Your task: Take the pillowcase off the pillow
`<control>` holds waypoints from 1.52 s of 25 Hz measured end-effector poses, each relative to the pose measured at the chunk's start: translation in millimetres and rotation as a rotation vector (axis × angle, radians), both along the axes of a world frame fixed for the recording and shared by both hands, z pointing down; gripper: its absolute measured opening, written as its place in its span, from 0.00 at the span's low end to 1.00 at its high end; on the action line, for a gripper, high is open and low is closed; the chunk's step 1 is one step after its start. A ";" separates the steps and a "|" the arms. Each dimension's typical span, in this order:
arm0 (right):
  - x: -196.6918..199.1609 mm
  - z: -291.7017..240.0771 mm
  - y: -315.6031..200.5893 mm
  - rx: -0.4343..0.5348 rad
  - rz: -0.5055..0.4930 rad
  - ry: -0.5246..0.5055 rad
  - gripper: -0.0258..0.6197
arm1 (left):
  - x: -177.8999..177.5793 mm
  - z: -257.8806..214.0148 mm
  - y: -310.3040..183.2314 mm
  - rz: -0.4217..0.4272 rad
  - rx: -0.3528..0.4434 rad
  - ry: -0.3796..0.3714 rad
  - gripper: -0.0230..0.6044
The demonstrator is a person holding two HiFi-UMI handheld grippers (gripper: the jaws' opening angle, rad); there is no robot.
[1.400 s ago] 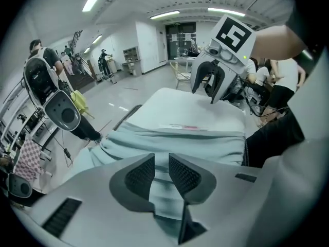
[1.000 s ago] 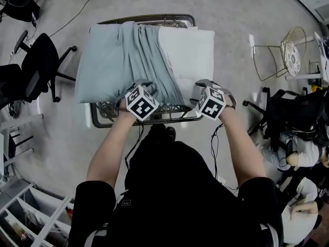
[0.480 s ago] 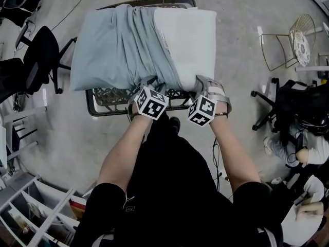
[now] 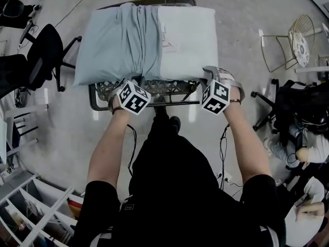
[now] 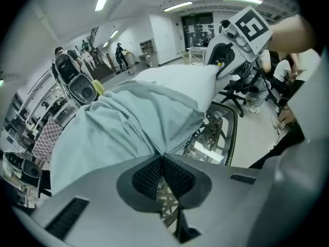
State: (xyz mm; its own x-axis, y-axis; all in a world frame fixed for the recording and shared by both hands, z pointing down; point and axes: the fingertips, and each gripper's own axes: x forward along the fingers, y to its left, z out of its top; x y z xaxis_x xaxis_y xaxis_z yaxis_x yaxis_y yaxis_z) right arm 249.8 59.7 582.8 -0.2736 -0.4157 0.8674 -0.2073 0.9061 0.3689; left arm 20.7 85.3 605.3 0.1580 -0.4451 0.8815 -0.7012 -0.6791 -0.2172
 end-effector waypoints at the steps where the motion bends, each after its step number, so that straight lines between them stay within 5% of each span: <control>1: 2.9 -4.7 -2.9 0.002 0.002 0.000 0.28 | -11.4 -2.7 0.2 -0.005 -0.001 -0.010 0.05; 8: 36.6 -19.3 -25.8 -0.004 0.047 0.005 0.28 | -91.0 -14.7 -4.3 -0.102 0.033 -0.161 0.04; 11: 40.8 -5.1 -23.7 -0.081 0.088 0.032 0.30 | -116.2 -17.8 0.9 -0.152 0.039 -0.117 0.04; 13: 36.6 3.4 -19.9 -0.116 0.083 0.078 0.34 | -102.1 -16.7 2.2 -0.093 0.049 -0.124 0.06; 17: 31.3 -0.9 -15.4 -0.102 0.071 0.113 0.42 | -62.8 -10.3 0.4 -0.077 0.045 -0.048 0.36; 23: -17.4 -29.9 -13.1 -0.063 0.012 -0.063 0.45 | -41.0 -29.8 -3.0 -0.162 0.086 0.080 0.37; 27: -64.9 -5.8 -7.6 -0.071 -0.104 -0.054 0.57 | 20.0 -34.0 -8.1 -0.061 0.105 0.152 0.37; 31: -78.0 43.4 -9.3 -0.033 -0.183 0.067 0.60 | 44.0 -3.7 -26.6 -0.011 0.122 0.054 0.36; 34: -74.5 57.4 -13.8 0.034 -0.209 0.102 0.46 | 28.7 7.3 -29.5 0.039 0.144 -0.062 0.17; 38: -70.6 34.9 -15.1 -0.001 -0.217 0.092 0.29 | 5.0 0.3 -22.5 0.031 0.117 -0.073 0.08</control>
State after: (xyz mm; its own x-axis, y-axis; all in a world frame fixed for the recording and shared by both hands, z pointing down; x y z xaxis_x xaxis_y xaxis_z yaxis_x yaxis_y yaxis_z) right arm 179.2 44.6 617.6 -0.2758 -0.3554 0.8931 0.0266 0.9260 0.3767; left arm 25.7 62.7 605.6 0.1101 -0.5417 0.8333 -0.6596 -0.6670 -0.3465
